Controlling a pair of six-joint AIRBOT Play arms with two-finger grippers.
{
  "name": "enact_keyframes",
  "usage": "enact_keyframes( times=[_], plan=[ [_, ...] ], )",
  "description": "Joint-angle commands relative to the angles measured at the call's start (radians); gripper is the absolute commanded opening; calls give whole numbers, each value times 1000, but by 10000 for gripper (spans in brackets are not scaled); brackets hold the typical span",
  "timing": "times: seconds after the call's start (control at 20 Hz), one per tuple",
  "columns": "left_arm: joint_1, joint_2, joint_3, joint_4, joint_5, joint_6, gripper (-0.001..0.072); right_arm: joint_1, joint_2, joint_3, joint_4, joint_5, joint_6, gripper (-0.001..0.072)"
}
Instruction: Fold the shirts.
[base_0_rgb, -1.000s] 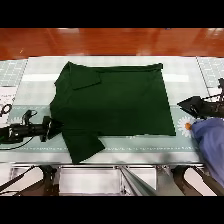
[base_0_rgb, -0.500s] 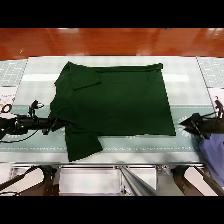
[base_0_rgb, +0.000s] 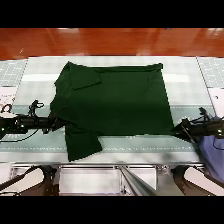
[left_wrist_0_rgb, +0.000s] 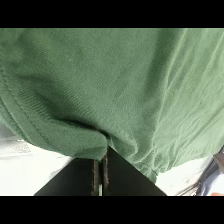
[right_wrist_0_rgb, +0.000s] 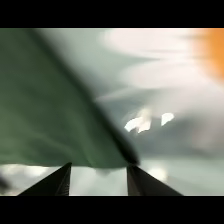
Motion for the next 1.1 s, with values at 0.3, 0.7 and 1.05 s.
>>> enact_keyframes(
  times=[0.3, 0.7, 1.05],
  plan=[
    [1, 34, 35, 0, -33, 2, 22, 121, -115, 146, 251, -45, -156, 27],
    [2, 406, 545, -176, -76, -2, 22, 121, 195, 842, 235, 45, -47, 26],
    [13, 577, 1064, -78, 6, -98, 22, 121, 372, 1299, 101, 25, 77, 26]
  ],
)
